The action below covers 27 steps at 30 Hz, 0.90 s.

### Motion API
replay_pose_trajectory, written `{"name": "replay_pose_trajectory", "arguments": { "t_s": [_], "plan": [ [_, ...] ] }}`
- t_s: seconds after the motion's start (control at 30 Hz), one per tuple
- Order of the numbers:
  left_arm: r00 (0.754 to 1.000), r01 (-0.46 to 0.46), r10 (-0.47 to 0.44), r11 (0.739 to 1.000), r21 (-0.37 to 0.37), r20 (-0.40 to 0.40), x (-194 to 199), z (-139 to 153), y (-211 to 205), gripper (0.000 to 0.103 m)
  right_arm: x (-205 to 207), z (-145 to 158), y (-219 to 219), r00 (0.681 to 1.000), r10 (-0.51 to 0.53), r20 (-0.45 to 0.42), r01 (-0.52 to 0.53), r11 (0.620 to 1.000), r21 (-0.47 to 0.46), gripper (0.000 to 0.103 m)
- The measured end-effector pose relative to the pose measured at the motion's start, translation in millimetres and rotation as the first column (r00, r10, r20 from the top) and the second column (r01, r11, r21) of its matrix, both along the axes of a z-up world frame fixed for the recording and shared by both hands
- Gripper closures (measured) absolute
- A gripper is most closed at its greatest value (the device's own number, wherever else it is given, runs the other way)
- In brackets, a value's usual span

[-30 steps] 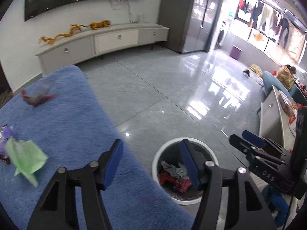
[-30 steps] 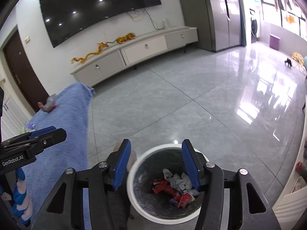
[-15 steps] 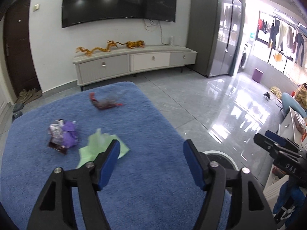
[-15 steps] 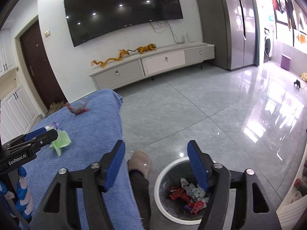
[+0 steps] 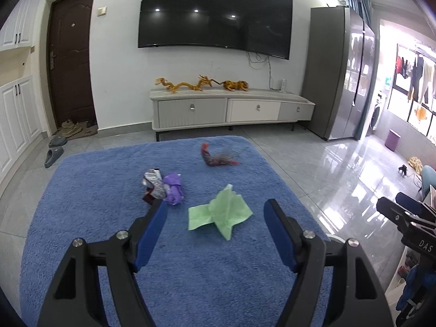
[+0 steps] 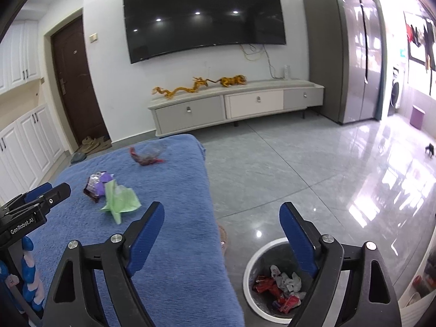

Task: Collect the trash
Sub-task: 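Move both open tools back over the remaining trash on the rug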

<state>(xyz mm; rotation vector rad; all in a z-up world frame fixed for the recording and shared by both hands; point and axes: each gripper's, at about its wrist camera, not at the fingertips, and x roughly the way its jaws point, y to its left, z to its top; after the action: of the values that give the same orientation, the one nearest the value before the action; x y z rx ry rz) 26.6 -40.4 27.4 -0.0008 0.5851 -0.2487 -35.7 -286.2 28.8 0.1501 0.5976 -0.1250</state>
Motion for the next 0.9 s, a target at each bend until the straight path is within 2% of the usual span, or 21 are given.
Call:
{"name": "replay_pose_trajectory", "arguments": {
  "t_s": [0.4, 0.9],
  "plan": [
    [0.997, -0.075, 0.074, 0.995, -0.062, -0.016, 2.3, -7.6, 48.7, 0.031, 12.4, 13.9, 42.2, 0.998, 0.057, -0.005, -0.058, 0.997, -0.042, 0.016],
    [0.986, -0.16, 0.156, 0.983, -0.091, -0.051, 16.7, -22.7, 98.1, 0.031, 34.3, 5.3, 88.7, 0.989, 0.136, -0.052, -0.139, 0.989, -0.058, 0.016]
  ]
}}
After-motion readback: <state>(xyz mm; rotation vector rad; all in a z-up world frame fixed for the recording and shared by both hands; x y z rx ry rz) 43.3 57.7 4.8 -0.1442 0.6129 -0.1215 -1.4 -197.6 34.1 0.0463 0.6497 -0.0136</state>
